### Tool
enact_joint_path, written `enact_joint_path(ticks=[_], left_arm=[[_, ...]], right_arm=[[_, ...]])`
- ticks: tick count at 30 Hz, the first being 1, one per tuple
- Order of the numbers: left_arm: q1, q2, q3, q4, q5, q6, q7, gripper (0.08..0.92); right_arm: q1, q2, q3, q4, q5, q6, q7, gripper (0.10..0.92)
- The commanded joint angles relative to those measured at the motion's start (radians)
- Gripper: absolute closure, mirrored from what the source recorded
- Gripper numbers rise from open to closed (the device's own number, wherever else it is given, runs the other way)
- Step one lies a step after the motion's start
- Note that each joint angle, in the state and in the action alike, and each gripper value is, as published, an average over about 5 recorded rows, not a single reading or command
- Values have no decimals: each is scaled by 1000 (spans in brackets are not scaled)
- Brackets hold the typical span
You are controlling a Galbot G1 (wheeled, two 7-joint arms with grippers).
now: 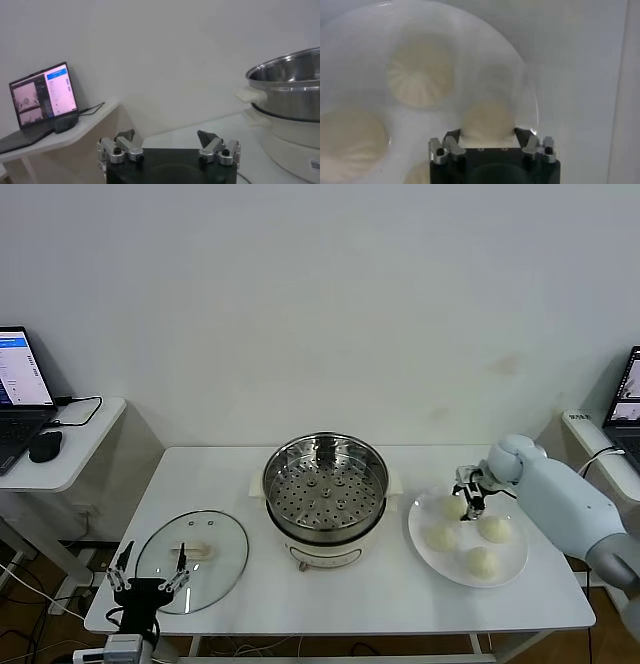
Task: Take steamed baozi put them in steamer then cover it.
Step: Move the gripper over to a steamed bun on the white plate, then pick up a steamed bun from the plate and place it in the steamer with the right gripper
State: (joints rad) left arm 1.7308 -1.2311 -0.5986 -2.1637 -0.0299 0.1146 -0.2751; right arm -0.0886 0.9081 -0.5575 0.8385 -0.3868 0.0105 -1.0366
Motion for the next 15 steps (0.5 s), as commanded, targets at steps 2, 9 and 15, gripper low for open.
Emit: enact_joint_path(ticks=[2, 9, 15], left_arm=[[0, 1, 0, 0, 0, 0, 0, 177], [-2, 3, 2, -4, -1, -1, -2, 177], [-9, 16, 4, -5, -8, 0, 0, 177]], right_arm=[[2, 11, 3, -14, -4, 1, 5, 444], [18, -19, -6, 29, 33, 1, -1, 476], [110, -109, -78, 178, 158, -30, -17, 474]])
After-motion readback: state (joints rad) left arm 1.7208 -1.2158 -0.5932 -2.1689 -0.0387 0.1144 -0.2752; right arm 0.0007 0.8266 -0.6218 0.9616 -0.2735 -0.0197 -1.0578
